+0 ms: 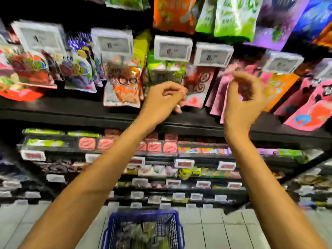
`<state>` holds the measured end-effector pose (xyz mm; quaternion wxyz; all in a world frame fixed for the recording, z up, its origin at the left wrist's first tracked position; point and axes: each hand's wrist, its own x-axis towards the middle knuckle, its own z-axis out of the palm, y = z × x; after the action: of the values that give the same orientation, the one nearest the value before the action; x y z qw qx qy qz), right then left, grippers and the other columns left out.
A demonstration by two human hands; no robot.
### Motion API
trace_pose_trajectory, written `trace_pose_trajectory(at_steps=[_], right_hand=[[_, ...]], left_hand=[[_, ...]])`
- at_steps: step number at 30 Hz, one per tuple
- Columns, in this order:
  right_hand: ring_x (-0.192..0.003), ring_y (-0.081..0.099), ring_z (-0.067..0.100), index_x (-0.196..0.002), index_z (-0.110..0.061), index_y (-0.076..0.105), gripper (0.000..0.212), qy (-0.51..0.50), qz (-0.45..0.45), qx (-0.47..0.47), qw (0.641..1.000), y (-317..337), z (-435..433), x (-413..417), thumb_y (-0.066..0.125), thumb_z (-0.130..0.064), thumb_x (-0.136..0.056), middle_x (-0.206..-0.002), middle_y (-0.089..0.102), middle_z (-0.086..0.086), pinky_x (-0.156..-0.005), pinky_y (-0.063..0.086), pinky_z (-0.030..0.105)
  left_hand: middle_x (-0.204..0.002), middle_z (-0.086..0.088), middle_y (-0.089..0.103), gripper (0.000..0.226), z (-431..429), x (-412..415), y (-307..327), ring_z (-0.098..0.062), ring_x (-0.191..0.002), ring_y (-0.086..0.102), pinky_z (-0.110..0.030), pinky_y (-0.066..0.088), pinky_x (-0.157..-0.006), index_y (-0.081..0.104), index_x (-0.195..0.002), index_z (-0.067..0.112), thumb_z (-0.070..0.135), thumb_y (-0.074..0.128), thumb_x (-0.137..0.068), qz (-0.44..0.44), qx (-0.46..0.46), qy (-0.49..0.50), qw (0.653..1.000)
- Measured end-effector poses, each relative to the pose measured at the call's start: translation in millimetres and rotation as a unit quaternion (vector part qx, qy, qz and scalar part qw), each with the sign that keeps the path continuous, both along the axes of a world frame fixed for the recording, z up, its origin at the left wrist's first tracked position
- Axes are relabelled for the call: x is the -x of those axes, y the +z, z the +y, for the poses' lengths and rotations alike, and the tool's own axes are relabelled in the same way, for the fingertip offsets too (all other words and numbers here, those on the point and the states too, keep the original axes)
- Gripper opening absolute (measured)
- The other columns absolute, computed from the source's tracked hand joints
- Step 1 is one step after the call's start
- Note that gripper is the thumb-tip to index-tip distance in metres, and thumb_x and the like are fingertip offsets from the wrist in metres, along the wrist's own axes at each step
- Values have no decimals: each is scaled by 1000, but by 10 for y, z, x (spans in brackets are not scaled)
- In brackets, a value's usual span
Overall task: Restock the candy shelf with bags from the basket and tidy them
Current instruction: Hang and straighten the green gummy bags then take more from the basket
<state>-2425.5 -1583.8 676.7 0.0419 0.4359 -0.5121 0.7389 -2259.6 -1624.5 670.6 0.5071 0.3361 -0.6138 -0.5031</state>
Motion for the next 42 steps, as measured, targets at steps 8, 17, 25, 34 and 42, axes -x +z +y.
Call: trace_pose_trajectory(at_steps=[8,17,25,34,42], right_hand=[[-73,52,12,-91,5,71,11,97,-106,-359,922,-2354,597,-338,60,6,-88,-83,64,9,-74,44,25],[-74,57,22,-95,5,70,12,106,-269,-612,736,-4589,1289,-445,58,5,-91,-82,63,14,-72,50,33],[-72,59,8,-102,-11,68,17,124,-350,-712,596,-6443,1750,-399,59,-1,-90,-90,64,0,-59,51,18],[-68,66,9,-112,-3,66,26,90,-386,-745,537,-8136,1984,-316,47,5,-95,-87,71,8,-64,50,21],[-39,57,-2,-76,-20,61,31,108,-384,-758,517,-9358,1801,-564,50,3,-94,-59,62,-8,-41,48,14]], left_hand=[[-70,-8,64,23,520,-456,-2179,-17,-60,57,-31,49,-53,61,-83,4,2,45,-99,-60,-303,-36,950],[-43,8,60,26,1365,-1003,-4559,0,-34,52,-13,40,-34,57,-79,10,-1,46,-98,-141,-530,59,834],[-65,1,63,30,2083,-1114,-6360,-13,-54,53,-21,40,-47,62,-77,18,47,58,-71,-247,-603,39,757],[-93,-16,69,31,2389,-1111,-7976,-28,-85,64,-37,52,-80,70,-90,2,23,49,-95,-363,-591,15,720],[-91,-16,71,19,2225,-1233,-9151,-31,-87,67,-32,40,-66,68,-88,6,17,54,-96,-459,-507,21,729]])
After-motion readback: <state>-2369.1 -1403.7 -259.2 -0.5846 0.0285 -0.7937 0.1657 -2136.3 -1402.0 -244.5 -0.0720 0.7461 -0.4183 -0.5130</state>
